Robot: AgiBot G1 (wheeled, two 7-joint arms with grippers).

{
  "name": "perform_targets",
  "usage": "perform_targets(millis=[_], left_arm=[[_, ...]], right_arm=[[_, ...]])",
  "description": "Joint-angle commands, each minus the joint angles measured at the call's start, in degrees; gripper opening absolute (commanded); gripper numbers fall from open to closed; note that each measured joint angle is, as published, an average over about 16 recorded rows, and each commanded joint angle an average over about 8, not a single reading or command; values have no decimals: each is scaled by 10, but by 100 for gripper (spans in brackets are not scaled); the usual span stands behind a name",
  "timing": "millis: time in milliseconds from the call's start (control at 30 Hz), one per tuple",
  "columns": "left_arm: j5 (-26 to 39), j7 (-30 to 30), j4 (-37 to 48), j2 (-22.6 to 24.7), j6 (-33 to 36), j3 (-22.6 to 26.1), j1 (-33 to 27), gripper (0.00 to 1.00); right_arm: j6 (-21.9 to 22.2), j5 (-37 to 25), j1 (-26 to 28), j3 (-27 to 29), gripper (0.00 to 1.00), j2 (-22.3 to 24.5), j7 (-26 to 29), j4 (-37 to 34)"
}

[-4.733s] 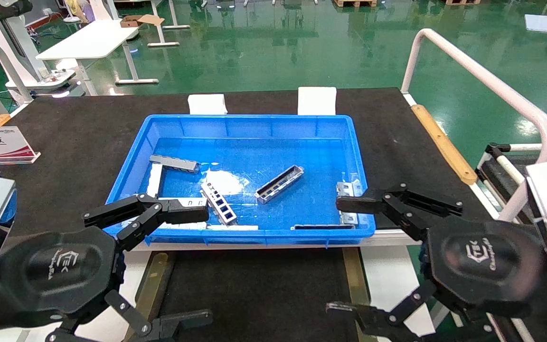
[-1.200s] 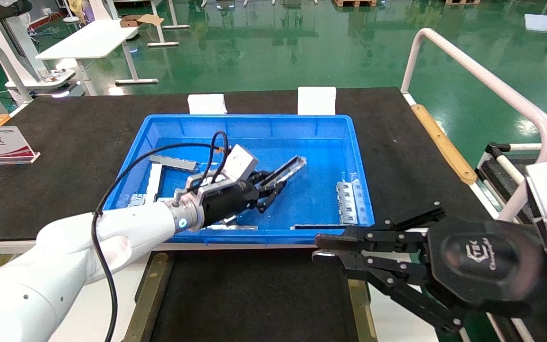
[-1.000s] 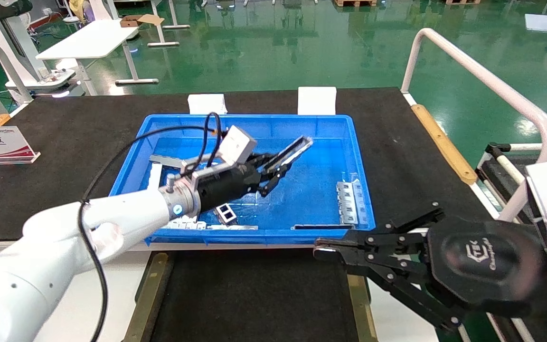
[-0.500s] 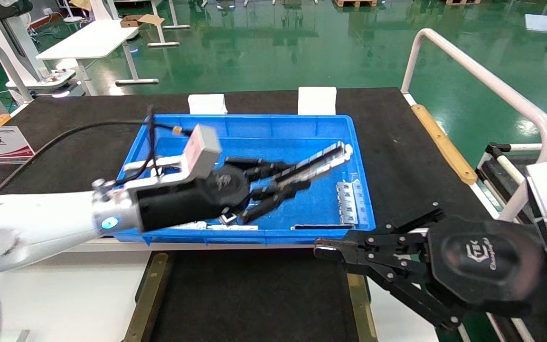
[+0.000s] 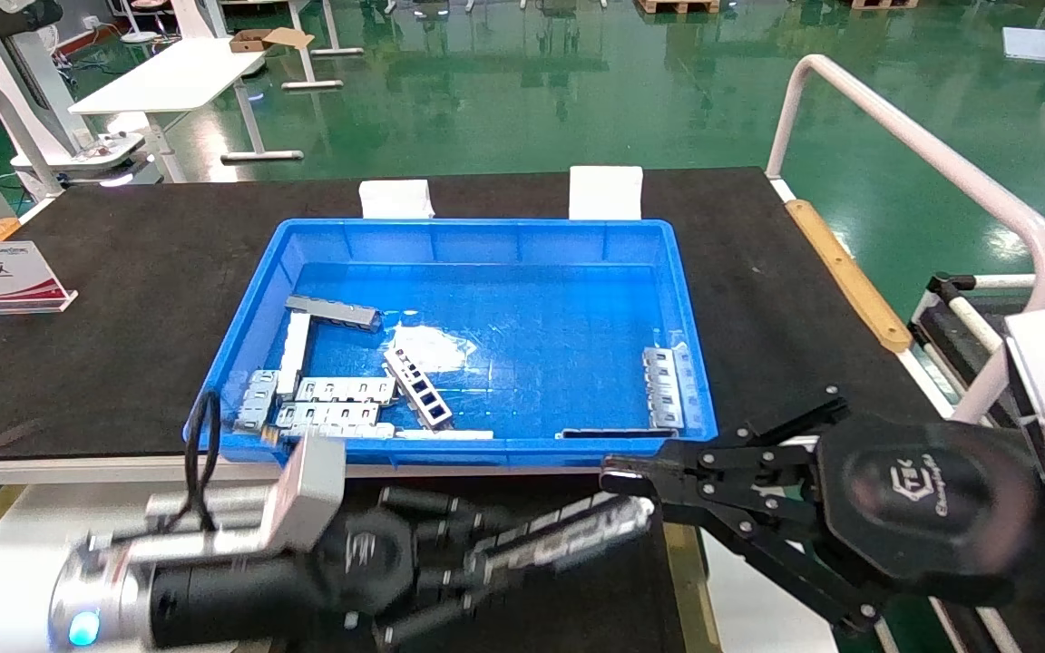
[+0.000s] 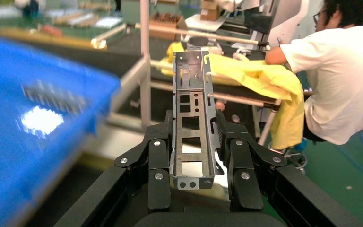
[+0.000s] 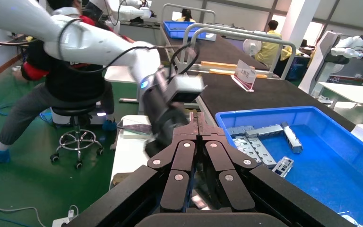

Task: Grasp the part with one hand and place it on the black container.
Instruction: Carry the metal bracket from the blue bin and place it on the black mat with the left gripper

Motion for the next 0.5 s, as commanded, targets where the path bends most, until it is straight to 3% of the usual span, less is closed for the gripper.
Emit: perform_targets(millis=[33, 267, 500], left_arm=[[-8, -23, -48, -24, -26, 0, 38, 0], [-10, -58, -176, -70, -198, 4, 166, 0], [18, -82, -215, -58, -350, 25, 230, 0]], right_arm=[[0, 0, 0, 0, 0, 0, 0, 0], [0, 0, 0, 0, 0, 0, 0, 0], [0, 0, 0, 0, 0, 0, 0, 0]])
